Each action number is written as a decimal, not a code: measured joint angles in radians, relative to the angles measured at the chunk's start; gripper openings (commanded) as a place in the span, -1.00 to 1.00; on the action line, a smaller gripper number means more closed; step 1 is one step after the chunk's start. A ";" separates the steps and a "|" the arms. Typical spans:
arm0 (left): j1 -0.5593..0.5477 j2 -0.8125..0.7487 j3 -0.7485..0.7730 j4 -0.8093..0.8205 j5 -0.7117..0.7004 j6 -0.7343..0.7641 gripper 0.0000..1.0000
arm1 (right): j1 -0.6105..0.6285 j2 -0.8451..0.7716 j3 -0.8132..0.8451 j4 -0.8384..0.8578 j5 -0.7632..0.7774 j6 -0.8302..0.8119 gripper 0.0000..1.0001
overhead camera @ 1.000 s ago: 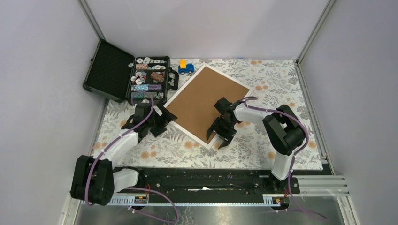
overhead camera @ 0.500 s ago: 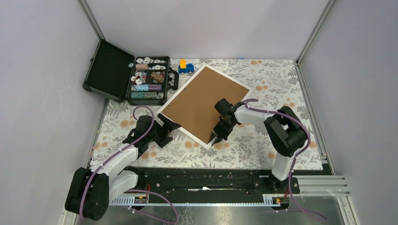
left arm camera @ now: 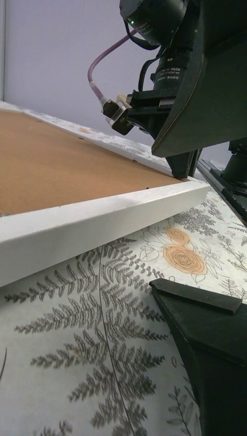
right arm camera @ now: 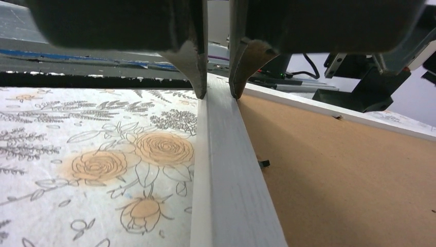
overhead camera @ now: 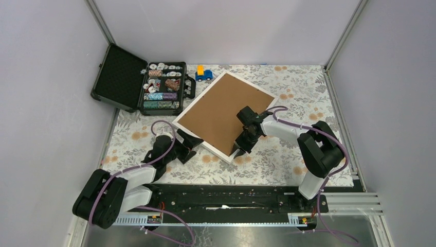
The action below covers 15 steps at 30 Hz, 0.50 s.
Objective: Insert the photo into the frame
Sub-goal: Turn over the photo frame at the center of the board.
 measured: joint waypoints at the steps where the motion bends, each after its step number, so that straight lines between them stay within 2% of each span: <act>1: -0.005 0.018 -0.004 0.033 0.001 -0.007 0.97 | 0.000 -0.009 0.000 -0.005 0.000 0.004 -1.00; 7: -0.047 0.105 -0.062 0.263 -0.025 -0.033 0.93 | 0.000 -0.052 0.000 -0.021 -0.001 0.029 -1.00; 11: -0.085 0.267 -0.071 0.496 -0.052 -0.046 0.80 | 0.000 -0.058 0.000 -0.022 -0.002 0.038 -1.00; 13: -0.100 0.369 -0.071 0.630 -0.066 -0.061 0.63 | 0.000 -0.059 0.000 -0.023 -0.002 0.041 -1.00; 15: -0.111 0.452 -0.069 0.747 -0.081 -0.074 0.37 | 0.000 -0.063 0.000 -0.024 -0.001 0.044 -1.00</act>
